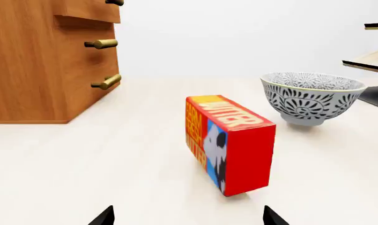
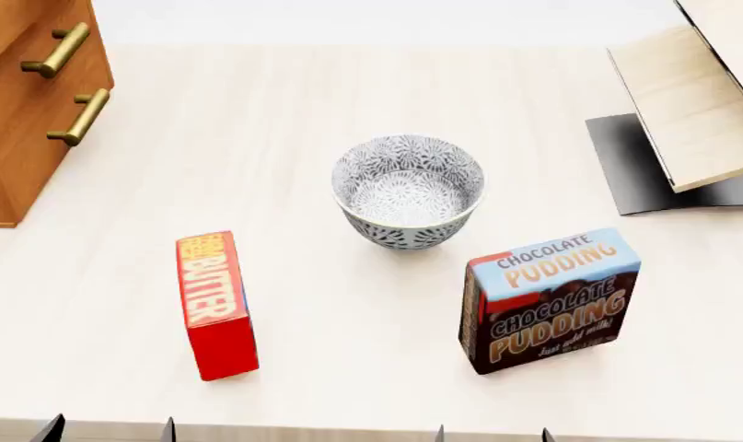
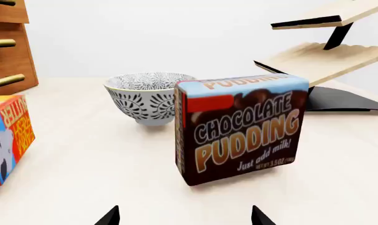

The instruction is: Close the top drawer of the cabinet and put the bowl on top of it.

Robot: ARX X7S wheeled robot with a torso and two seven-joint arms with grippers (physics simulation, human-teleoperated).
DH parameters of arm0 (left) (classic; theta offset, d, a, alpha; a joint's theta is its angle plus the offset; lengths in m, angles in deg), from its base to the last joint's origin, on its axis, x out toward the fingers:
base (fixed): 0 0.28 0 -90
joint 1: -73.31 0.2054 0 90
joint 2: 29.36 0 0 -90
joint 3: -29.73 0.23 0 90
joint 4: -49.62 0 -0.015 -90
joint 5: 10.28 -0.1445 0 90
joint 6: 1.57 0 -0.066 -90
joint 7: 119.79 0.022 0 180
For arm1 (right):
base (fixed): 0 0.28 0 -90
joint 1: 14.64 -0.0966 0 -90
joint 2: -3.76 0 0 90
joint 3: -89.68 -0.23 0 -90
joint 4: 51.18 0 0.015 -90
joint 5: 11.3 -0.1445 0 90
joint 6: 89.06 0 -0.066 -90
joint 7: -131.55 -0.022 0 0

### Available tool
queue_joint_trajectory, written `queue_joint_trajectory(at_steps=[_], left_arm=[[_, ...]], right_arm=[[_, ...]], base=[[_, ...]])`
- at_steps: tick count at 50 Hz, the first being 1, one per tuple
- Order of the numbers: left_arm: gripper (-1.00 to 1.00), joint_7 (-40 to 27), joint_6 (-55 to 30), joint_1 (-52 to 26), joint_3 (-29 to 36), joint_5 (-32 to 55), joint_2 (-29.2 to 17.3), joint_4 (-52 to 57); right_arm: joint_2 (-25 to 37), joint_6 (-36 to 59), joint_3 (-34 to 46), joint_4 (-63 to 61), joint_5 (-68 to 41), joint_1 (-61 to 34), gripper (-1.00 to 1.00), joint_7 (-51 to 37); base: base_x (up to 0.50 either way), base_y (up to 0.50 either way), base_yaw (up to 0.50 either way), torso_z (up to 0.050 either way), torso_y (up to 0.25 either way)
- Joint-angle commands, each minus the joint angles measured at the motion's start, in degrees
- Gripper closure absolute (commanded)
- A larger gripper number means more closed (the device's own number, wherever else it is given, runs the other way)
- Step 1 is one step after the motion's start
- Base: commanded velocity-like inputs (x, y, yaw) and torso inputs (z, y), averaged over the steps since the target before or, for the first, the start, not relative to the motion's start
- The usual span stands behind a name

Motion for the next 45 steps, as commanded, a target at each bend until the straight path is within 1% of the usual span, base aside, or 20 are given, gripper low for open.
queue_joint_trajectory(at_steps=[1,7,13,21,27,29,36,37,38,45], left_arm=[[-1.00,-1.5,-0.3,-0.1,1.2,0.1,-0.9,-0.1],[-1.00,-3.3,-0.8,0.7,3.3,-0.3,-2.2,0.7],[-1.00,-4.4,0.3,0.9,4.3,-0.2,-2.9,0.9],[-1.00,-5.2,0.5,0.7,4.9,1.0,-3.6,0.5],[-1.00,-6.2,-1.1,0.0,5.0,1.6,-3.9,-0.2],[-1.00,-5.4,-1.3,0.1,4.9,3.1,-4.1,-0.1],[-1.00,-7.4,-0.6,0.5,6.5,0.6,-4.8,0.6],[-1.00,-5.8,0.5,1.0,7.1,1.5,-5.4,1.0],[-1.00,-7.8,0.9,0.9,7.3,-0.9,-5.4,1.0],[-1.00,-7.8,1.3,0.8,7.8,0.3,-5.9,0.7]], right_arm=[[0.9,-0.5,1.1,-0.1,-0.8,0.2,-1.00,-1.2],[1.9,-2.3,1.9,0.1,-3.0,0.2,-1.00,-2.5],[2.6,-2.0,2.4,-0.1,-4.9,0.0,-1.00,-3.2],[3.3,-1.2,3.4,-0.3,-6.5,0.0,-1.00,-3.6],[3.9,-1.2,4.1,-0.5,-6.9,0.0,-1.00,-4.1],[4.1,-1.2,4.2,-0.4,-7.2,-0.1,-1.00,-4.2],[4.6,-1.2,4.7,-0.1,-7.6,-0.2,-1.00,-4.9],[4.6,-1.0,4.8,-0.3,-7.6,-0.2,-1.00,-5.0],[4.7,-1.1,4.9,0.0,-7.7,-0.3,-1.00,-5.1],[5.1,-1.0,5.3,-0.1,-8.1,-0.3,-1.00,-5.6]], base=[[0.00,0.00,0.00,0.000,0.000],[0.00,0.00,0.00,0.000,0.000],[0.00,0.00,0.00,0.000,0.000],[0.00,0.00,0.00,0.000,0.000],[0.00,0.00,0.00,0.000,0.000],[0.00,0.00,0.00,0.000,0.000],[0.00,0.00,0.00,0.000,0.000],[0.00,0.00,0.00,0.038,0.082],[0.00,0.00,0.00,0.048,0.117],[0.00,0.00,0.00,0.048,0.116]])
